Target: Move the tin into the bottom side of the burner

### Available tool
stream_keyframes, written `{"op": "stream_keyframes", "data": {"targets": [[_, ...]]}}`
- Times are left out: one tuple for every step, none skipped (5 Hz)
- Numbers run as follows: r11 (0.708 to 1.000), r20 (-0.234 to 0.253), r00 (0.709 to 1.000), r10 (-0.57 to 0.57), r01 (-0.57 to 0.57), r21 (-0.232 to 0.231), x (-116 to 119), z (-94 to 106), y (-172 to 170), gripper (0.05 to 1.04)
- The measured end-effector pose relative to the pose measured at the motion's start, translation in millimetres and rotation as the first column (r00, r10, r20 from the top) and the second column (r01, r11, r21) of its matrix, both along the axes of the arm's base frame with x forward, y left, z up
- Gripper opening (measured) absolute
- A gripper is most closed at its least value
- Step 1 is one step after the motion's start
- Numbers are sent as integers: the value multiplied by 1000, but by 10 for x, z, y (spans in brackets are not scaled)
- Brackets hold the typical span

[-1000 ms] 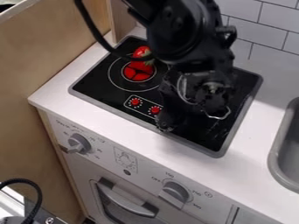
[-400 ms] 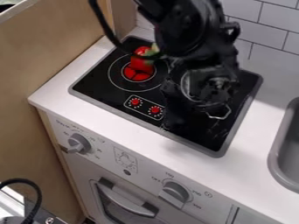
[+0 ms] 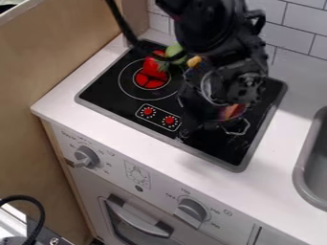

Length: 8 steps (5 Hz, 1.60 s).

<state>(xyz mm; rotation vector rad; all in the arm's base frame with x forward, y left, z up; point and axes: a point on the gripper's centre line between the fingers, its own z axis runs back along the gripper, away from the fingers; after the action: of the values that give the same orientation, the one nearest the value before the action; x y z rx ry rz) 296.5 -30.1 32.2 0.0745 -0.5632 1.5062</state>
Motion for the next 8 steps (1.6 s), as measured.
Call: {"op": "stream_keyframes", "data": {"targets": [[1000, -22, 1000, 9, -9, -2, 9, 32, -2, 57], [1000, -25, 1000, -4, 4, 4, -10, 147, 5, 57], [1000, -36, 999, -25, 25, 9, -61, 279, -14, 57], [998, -33, 998, -56, 56, -4, -93, 399, -14, 57], [996, -57, 995, -87, 87, 12, -269, 425, 91, 57], [994, -66, 992, -104, 105, 20, -387, 436, 138, 57], [993, -72, 992, -108, 111, 40, -476, 373, 163, 57], [992, -30, 993, -115, 116, 55, -541, 270, 165, 57]]}}
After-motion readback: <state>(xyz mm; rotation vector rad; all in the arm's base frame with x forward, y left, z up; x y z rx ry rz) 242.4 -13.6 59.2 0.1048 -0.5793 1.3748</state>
